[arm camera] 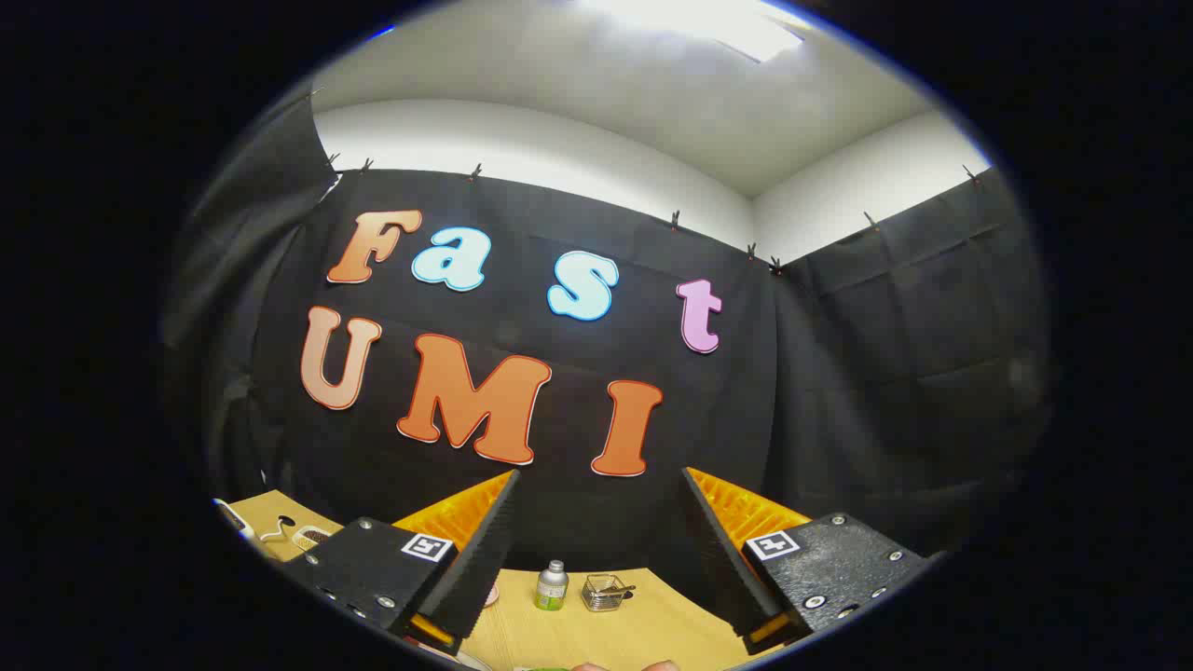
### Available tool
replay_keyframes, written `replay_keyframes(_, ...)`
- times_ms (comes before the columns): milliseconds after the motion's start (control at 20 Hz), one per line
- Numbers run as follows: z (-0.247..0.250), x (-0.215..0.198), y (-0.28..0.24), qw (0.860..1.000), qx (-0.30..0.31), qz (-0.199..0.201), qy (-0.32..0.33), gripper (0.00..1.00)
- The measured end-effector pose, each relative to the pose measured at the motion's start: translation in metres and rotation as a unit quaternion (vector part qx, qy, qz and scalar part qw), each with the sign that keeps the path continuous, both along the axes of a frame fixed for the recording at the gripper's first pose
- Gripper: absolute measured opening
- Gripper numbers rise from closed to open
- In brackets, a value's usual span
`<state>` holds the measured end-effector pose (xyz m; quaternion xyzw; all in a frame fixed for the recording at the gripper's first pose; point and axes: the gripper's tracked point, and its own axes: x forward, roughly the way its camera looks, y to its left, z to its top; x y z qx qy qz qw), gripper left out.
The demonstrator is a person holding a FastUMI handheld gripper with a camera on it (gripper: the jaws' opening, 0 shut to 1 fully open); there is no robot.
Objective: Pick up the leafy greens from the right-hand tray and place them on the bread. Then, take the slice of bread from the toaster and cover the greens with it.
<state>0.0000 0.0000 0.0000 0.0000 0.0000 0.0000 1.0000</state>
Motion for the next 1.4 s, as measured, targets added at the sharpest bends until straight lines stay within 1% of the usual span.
replay_keyframes(200, 0.008, 0.012, -0.001, 1.0, 0.006, 0.021, -0.008, 0.98)
replay_keyframes(300, 0.011, 0.019, -0.007, 0.999, 0.016, 0.025, -0.015, 0.98)
replay_keyframes(750, -0.011, 0.035, -0.013, 0.999, 0.007, 0.05, -0.006, 0.98)
replay_keyframes(900, -0.02, 0.037, -0.02, 0.999, 0.007, 0.049, -0.004, 0.98)
replay_keyframes(1200, -0.052, 0.047, -0.031, 0.998, 0.014, 0.041, 0.033, 0.98)
replay_keyframes(1400, -0.061, 0.049, -0.027, 0.997, 0.019, 0.051, 0.047, 0.98)
